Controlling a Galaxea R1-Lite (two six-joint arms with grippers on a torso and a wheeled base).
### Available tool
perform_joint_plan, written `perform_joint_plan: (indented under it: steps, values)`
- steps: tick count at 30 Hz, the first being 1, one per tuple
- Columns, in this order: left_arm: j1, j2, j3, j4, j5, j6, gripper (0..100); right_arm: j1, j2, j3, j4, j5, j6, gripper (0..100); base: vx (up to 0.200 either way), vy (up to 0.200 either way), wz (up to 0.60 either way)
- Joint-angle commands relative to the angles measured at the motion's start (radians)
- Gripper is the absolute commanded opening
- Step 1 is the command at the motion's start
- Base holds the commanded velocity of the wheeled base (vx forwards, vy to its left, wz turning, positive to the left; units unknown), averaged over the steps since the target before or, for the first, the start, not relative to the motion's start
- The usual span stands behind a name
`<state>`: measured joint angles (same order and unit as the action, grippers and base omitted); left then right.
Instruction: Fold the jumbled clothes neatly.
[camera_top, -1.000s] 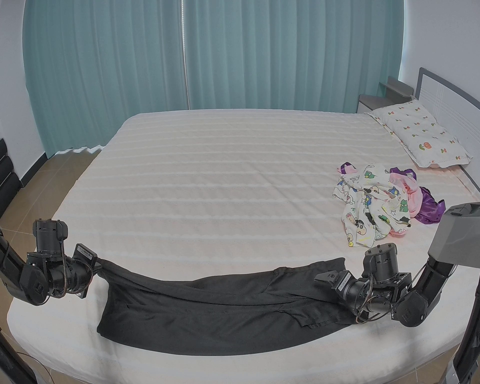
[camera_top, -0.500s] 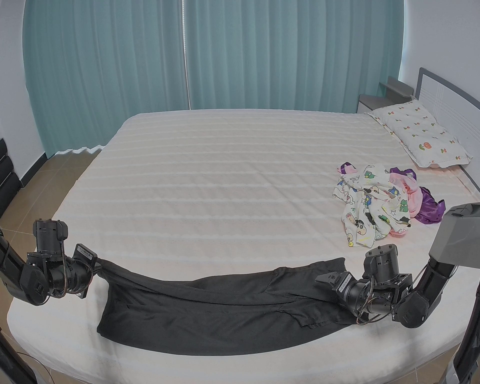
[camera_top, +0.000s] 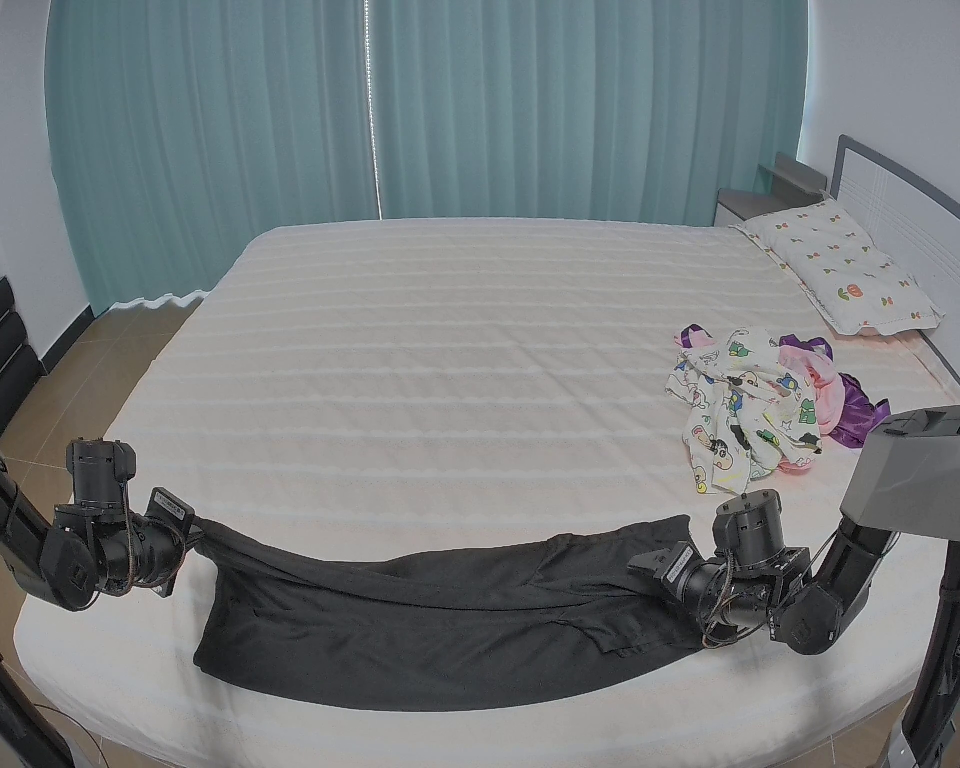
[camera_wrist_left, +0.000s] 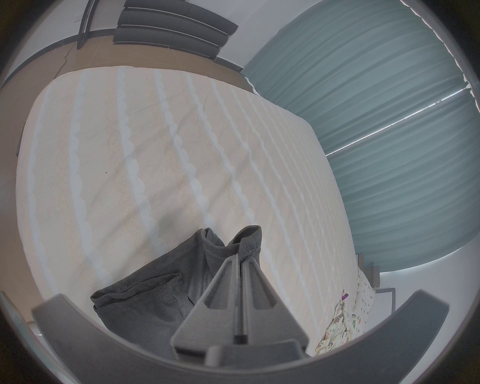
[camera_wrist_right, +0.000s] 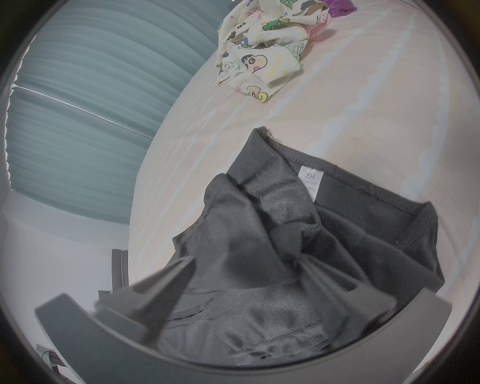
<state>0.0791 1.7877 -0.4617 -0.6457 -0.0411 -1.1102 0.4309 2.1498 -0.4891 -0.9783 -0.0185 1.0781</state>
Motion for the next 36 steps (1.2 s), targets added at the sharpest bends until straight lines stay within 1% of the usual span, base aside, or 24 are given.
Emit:
perform_joint_plan:
  steps: [1, 3, 16, 20, 25, 28, 31, 32, 33, 36]
  values:
    - [0.001, 0.006, 0.0, 0.0, 0.0, 0.0, 0, 0.002, 0.004, 0.001, 0.0, -0.006, 0.0, 0, 0.0, 0.0, 0.0]
    - [0.001, 0.01, -0.002, 0.0, 0.0, 0.0, 0, 0.006, -0.01, 0.007, 0.001, -0.018, 0.0, 0, 0.0, 0.0, 0.0]
    - [0.001, 0.004, -0.003, -0.002, 0.0, 0.0, 0, -0.02, -0.034, -0.003, 0.0, -0.021, -0.001, 0, 0.0, 0.0, 0.0]
    - [0.001, 0.001, -0.031, -0.002, -0.002, 0.004, 0, -0.049, -0.056, -0.078, 0.003, -0.02, -0.007, 0, 0.0, 0.0, 0.0]
    - [0.014, 0.013, -0.127, -0.002, 0.001, 0.007, 0, -0.092, -0.051, -0.215, -0.01, -0.021, -0.009, 0, 0.0, 0.0, 0.0]
    - [0.025, 0.006, -0.146, -0.012, -0.003, 0.001, 0, -0.106, -0.05, -0.256, -0.049, -0.043, -0.001, 0, 0.0, 0.0, 0.0]
    - [0.03, 0.019, -0.103, -0.101, -0.042, 0.0, 0, -0.107, -0.036, -0.213, -0.152, -0.058, -0.006, 0, 0.0, 0.0, 0.0]
    - [0.03, 0.021, -0.098, -0.106, -0.043, 0.0, 0, -0.107, -0.034, -0.21, -0.157, -0.058, -0.006, 0, 0.0, 0.0, 0.0]
    - [0.03, 0.061, -0.043, -0.17, -0.057, 0.007, 0, -0.106, -0.004, -0.155, -0.207, -0.051, -0.014, 0, 0.0, 0.0, 0.0]
    - [0.03, 0.15, 0.012, -0.301, -0.053, 0.012, 0, -0.1, 0.048, -0.098, -0.241, -0.049, -0.05, 0, 0.0, 0.0, 0.0]
